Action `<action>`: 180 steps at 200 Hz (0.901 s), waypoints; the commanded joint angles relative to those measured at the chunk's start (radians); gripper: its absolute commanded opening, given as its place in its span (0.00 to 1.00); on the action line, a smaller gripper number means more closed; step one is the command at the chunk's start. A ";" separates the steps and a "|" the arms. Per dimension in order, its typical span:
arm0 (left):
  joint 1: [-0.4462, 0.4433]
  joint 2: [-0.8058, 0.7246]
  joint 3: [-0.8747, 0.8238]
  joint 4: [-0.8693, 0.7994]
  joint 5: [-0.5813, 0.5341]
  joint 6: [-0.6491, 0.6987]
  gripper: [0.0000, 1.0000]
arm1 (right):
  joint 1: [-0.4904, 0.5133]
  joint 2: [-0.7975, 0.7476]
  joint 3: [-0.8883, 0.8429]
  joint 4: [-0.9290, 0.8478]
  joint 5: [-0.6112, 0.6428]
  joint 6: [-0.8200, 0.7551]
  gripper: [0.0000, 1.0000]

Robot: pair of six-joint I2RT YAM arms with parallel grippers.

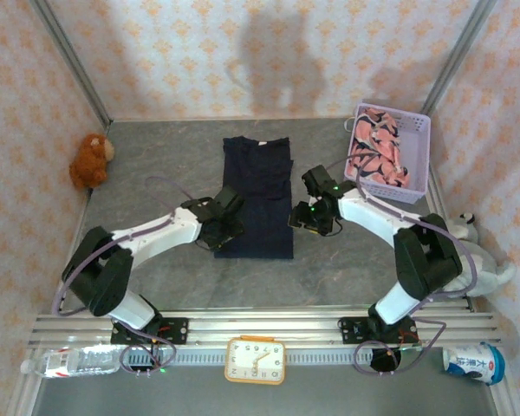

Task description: Fold and stack the mixed laundry pile

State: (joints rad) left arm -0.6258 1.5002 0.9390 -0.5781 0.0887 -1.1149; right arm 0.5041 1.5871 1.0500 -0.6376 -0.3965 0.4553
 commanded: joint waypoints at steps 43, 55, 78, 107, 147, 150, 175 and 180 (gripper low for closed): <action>0.003 -0.075 -0.177 -0.014 -0.044 -0.088 0.60 | 0.168 0.022 -0.052 -0.017 0.013 0.025 0.57; 0.003 -0.067 -0.185 -0.005 -0.047 -0.084 0.57 | 0.183 0.051 -0.029 -0.031 0.033 0.017 0.57; 0.004 -0.036 -0.180 0.028 -0.039 -0.072 0.51 | 0.186 0.097 -0.018 -0.012 0.022 0.011 0.56; 0.003 0.022 -0.159 0.049 -0.039 -0.056 0.39 | 0.187 0.146 -0.021 0.003 0.030 0.006 0.52; 0.003 0.081 -0.152 0.091 -0.035 -0.055 0.19 | 0.187 0.168 -0.003 0.037 0.019 0.016 0.18; 0.003 0.085 -0.149 0.093 -0.035 -0.054 0.17 | 0.187 0.168 -0.001 0.038 0.022 0.017 0.15; 0.000 0.090 -0.137 0.082 -0.023 -0.034 0.02 | 0.186 0.156 0.014 0.022 0.046 0.013 0.00; -0.001 0.086 -0.138 0.073 -0.026 -0.031 0.01 | 0.186 0.151 0.012 0.019 0.052 0.013 0.00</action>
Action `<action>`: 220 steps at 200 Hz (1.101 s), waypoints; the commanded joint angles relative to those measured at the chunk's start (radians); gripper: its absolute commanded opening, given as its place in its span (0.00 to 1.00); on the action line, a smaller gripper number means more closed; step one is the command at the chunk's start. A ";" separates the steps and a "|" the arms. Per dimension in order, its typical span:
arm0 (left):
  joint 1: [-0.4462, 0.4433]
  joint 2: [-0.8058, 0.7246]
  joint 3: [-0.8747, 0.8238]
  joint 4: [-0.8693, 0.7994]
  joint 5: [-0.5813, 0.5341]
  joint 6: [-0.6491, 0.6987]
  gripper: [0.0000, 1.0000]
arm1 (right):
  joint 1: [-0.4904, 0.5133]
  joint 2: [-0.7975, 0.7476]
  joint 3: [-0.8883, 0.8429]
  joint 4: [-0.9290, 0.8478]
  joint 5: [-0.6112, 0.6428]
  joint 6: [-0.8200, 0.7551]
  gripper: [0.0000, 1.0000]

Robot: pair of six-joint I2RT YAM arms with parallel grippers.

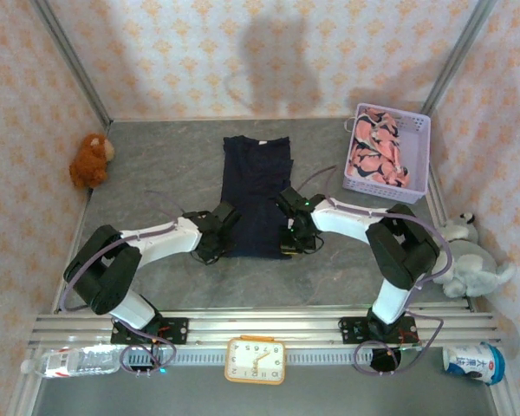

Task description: Fold and stack the mixed laundry pile

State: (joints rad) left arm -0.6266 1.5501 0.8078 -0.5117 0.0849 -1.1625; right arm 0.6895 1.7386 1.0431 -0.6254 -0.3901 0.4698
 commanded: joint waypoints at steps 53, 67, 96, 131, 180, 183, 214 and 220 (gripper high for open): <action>-0.038 -0.135 -0.082 -0.105 -0.038 0.028 0.00 | 0.002 -0.129 -0.068 -0.050 0.012 -0.015 0.00; -0.068 -0.193 -0.091 -0.168 -0.054 0.019 0.00 | 0.004 -0.184 -0.104 -0.085 -0.004 -0.014 0.00; -0.117 -0.311 -0.087 -0.261 -0.076 -0.034 0.00 | 0.005 -0.312 -0.161 -0.118 -0.078 0.036 0.00; -0.116 -0.402 0.020 -0.309 -0.182 -0.059 0.00 | -0.010 -0.394 -0.083 -0.122 -0.065 0.095 0.00; -0.018 -0.271 0.270 -0.280 -0.223 0.035 0.00 | -0.123 -0.350 0.135 -0.104 -0.038 0.095 0.00; -0.012 -0.260 0.286 -0.276 -0.224 0.041 0.00 | -0.130 -0.342 0.148 -0.100 -0.040 0.094 0.00; 0.071 -0.150 0.454 -0.269 -0.226 0.118 0.00 | -0.201 -0.233 0.294 -0.063 -0.054 0.076 0.00; 0.088 -0.125 0.485 -0.269 -0.225 0.133 0.00 | -0.214 -0.203 0.329 -0.060 -0.057 0.072 0.00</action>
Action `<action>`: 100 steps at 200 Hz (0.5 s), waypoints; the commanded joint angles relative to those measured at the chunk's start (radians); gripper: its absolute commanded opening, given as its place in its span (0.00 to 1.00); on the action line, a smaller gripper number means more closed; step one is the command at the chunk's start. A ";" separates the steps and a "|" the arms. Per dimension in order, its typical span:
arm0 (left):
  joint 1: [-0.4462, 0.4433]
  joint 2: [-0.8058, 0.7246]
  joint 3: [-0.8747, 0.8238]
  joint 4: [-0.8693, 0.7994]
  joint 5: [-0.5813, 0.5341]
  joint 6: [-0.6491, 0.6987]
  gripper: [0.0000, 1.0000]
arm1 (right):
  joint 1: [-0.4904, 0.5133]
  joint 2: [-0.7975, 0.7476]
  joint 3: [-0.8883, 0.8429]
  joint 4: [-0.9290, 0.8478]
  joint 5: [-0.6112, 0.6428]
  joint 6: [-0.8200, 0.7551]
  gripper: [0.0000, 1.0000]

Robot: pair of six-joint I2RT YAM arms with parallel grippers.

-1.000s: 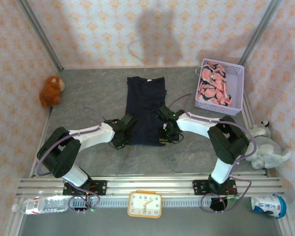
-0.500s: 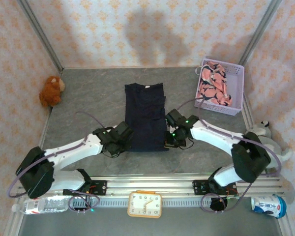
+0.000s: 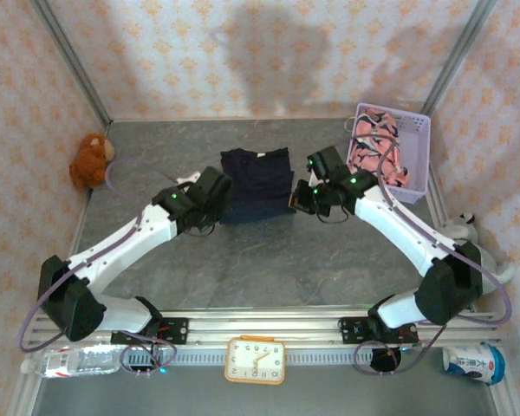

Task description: Fold and stack the mixed laundry pile

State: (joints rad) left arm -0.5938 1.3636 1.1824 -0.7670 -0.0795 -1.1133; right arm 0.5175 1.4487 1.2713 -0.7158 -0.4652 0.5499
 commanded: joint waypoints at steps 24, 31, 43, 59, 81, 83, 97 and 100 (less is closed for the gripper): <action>0.125 0.175 0.242 -0.010 -0.037 0.146 0.00 | -0.085 0.221 0.250 0.038 0.008 -0.018 0.00; 0.146 0.216 0.286 -0.007 -0.029 0.167 0.00 | -0.097 0.267 0.296 0.038 0.003 -0.018 0.00; 0.182 0.302 0.370 0.003 -0.017 0.198 0.00 | -0.119 0.354 0.382 0.043 0.011 -0.018 0.00; 0.223 0.452 0.528 0.001 0.014 0.264 0.00 | -0.155 0.494 0.522 0.045 0.013 -0.019 0.00; 0.270 0.749 0.908 -0.169 0.096 0.309 0.55 | -0.211 0.706 0.770 0.032 0.063 -0.020 0.52; 0.270 0.776 0.951 -0.190 0.094 0.311 0.59 | -0.215 0.726 0.793 0.027 0.062 -0.021 0.60; 0.273 0.929 1.199 -0.364 0.056 0.325 0.72 | -0.241 0.829 0.959 -0.029 0.025 -0.025 0.77; 0.273 0.950 1.241 -0.383 0.052 0.325 0.73 | -0.242 0.845 0.982 -0.039 0.017 -0.028 0.78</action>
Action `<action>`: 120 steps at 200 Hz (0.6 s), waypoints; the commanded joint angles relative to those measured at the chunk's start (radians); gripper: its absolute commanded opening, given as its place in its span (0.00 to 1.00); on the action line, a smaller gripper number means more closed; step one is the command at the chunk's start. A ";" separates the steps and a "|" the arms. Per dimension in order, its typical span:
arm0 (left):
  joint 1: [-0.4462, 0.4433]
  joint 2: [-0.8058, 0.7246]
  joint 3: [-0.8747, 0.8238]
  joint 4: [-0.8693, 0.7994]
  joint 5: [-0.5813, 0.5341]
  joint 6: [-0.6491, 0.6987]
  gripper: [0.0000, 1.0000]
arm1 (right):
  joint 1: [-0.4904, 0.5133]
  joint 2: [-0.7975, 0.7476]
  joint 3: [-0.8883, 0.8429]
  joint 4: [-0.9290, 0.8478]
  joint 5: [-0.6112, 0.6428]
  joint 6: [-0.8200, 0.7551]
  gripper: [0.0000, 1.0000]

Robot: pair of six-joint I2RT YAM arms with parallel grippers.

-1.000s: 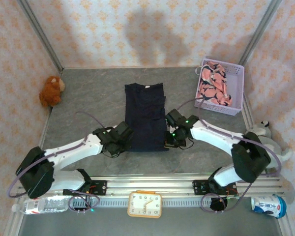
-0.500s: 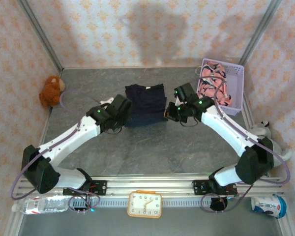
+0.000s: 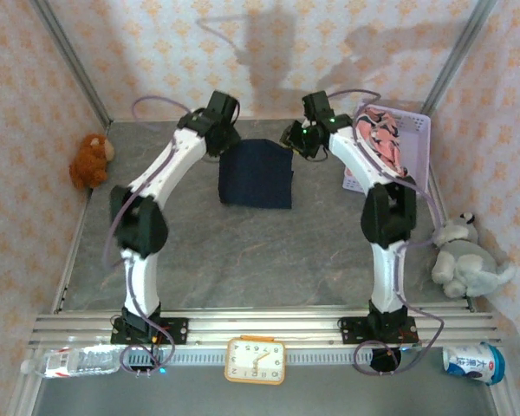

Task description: Fold and stack the mixed laundry pile

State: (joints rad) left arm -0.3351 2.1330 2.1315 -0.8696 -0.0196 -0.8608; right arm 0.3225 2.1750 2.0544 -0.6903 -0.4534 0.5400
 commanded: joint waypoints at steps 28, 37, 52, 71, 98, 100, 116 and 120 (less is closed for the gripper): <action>0.015 0.168 0.251 -0.216 0.018 0.058 0.75 | -0.048 0.118 0.223 -0.112 -0.001 -0.094 0.79; 0.015 0.127 0.165 -0.163 0.026 0.042 0.74 | -0.049 0.090 0.169 -0.097 -0.002 -0.105 0.78; 0.013 0.056 0.022 -0.075 0.050 0.012 0.73 | -0.045 0.037 0.063 -0.067 -0.011 -0.118 0.76; -0.001 -0.019 -0.125 0.007 0.072 -0.010 0.69 | -0.033 -0.021 -0.059 -0.034 -0.035 -0.128 0.67; -0.041 -0.098 -0.305 0.107 0.094 -0.042 0.52 | 0.002 -0.075 -0.195 0.037 -0.060 -0.134 0.32; -0.043 -0.103 -0.317 0.115 0.097 -0.046 0.50 | 0.004 -0.076 -0.202 0.044 -0.062 -0.134 0.31; -0.066 -0.119 -0.398 0.176 0.107 -0.066 0.38 | 0.023 -0.060 -0.216 0.062 -0.067 -0.137 0.21; -0.069 -0.118 -0.410 0.184 0.110 -0.070 0.36 | 0.025 -0.049 -0.212 0.061 -0.073 -0.136 0.20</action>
State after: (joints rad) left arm -0.3706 2.0521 1.8095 -0.8101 0.0662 -0.8948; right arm 0.3214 2.1448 1.8591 -0.6933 -0.5003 0.4187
